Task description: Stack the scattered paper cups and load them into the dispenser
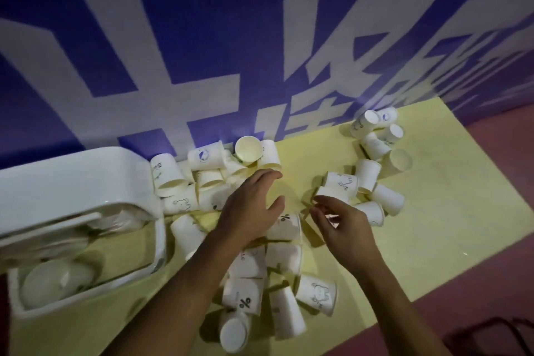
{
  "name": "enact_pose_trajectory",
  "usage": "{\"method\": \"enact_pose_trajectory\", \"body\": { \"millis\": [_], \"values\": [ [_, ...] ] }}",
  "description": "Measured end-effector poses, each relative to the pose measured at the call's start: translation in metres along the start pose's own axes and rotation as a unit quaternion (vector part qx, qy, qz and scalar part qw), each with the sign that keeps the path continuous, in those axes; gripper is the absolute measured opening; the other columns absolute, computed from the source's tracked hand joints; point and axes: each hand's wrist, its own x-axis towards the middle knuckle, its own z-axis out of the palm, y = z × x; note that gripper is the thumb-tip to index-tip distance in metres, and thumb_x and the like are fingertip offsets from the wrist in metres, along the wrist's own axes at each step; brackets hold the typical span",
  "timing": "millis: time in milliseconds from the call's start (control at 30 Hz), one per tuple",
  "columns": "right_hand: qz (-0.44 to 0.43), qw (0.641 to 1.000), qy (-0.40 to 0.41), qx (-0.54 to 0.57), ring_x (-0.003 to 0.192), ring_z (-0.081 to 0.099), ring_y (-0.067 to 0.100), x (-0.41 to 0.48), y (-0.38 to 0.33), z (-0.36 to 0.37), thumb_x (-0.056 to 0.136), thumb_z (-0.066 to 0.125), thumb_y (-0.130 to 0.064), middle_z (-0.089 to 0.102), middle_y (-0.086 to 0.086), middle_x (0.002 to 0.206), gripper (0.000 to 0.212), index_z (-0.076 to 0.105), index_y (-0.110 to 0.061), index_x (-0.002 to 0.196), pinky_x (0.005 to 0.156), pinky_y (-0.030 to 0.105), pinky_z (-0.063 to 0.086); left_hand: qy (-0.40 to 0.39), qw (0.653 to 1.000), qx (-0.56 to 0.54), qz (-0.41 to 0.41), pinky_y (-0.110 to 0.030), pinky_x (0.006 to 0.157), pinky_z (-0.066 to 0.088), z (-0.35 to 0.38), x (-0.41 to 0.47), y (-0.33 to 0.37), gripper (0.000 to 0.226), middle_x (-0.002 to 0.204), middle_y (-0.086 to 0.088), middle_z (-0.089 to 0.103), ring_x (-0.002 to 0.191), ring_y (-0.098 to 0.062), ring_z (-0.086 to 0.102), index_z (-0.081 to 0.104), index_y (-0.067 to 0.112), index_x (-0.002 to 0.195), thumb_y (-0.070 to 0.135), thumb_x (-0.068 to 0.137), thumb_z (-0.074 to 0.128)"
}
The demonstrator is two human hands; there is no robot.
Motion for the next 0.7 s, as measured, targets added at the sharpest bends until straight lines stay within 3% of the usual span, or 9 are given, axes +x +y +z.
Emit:
{"method": "enact_pose_trajectory", "body": {
  "millis": [67,133,300,467,567,700],
  "values": [
    [0.006,1.000,-0.010,0.001,0.088,0.066,-0.007,0.021,0.023,-0.022,0.097,0.067,-0.031,0.074,-0.019,0.092,0.025,0.073,-0.026,0.121,0.077,0.017,0.053,-0.006,1.000,0.022,-0.021,-0.031,0.091,0.051,0.024,0.027,0.008,0.048,0.143,0.013,0.052,0.122,-0.012,0.056,0.054,0.027,0.140,0.040,0.095,0.062],
    [0.011,1.000,-0.017,0.006,0.089,0.064,-0.009,0.039,0.043,-0.040,0.098,0.067,-0.031,0.071,-0.023,0.092,0.025,0.073,-0.026,0.121,0.075,0.010,0.049,0.008,0.997,0.051,-0.060,-0.032,0.088,0.050,0.042,0.051,0.006,0.050,0.141,0.008,0.054,0.121,-0.017,0.057,0.055,0.023,0.138,0.041,0.093,0.065],
    [0.031,0.999,-0.027,-0.002,0.088,0.064,-0.009,0.082,0.085,-0.075,0.098,0.067,-0.034,0.069,-0.022,0.091,0.024,0.073,-0.026,0.119,0.075,0.006,0.044,0.039,0.967,0.090,-0.234,-0.039,0.088,0.053,0.086,0.096,0.001,0.072,0.148,-0.010,0.043,0.120,-0.032,0.058,0.038,0.016,0.148,0.045,0.091,0.069],
    [0.051,0.999,0.004,-0.006,0.089,0.066,0.000,0.120,0.115,-0.098,0.096,0.068,-0.029,0.074,-0.011,0.096,0.022,0.075,-0.022,0.115,0.076,0.014,0.050,0.066,0.955,0.122,-0.261,-0.042,0.091,0.055,0.127,0.123,0.003,0.076,0.157,-0.011,0.028,0.121,-0.037,0.057,0.036,0.012,0.151,0.045,0.091,0.070],
    [0.066,0.996,0.050,-0.022,0.093,0.069,0.010,0.143,0.136,-0.111,0.094,0.069,-0.032,0.075,-0.006,0.105,0.029,0.073,-0.019,0.120,0.084,0.033,0.056,0.073,0.946,0.163,-0.270,-0.045,0.091,0.055,0.138,0.138,0.003,0.068,0.158,-0.014,0.030,0.120,-0.040,0.058,0.043,0.010,0.146,0.043,0.093,0.069],
    [0.090,0.989,0.105,-0.057,0.102,0.064,0.023,0.169,0.164,-0.124,0.090,0.075,-0.035,0.066,0.006,0.124,0.046,0.065,-0.014,0.129,0.085,0.036,0.051,0.077,0.940,0.179,-0.281,-0.046,0.090,0.056,0.141,0.146,0.003,0.058,0.162,-0.012,0.028,0.122,-0.041,0.058,0.045,0.012,0.145,0.036,0.097,0.066]
  ]
}}
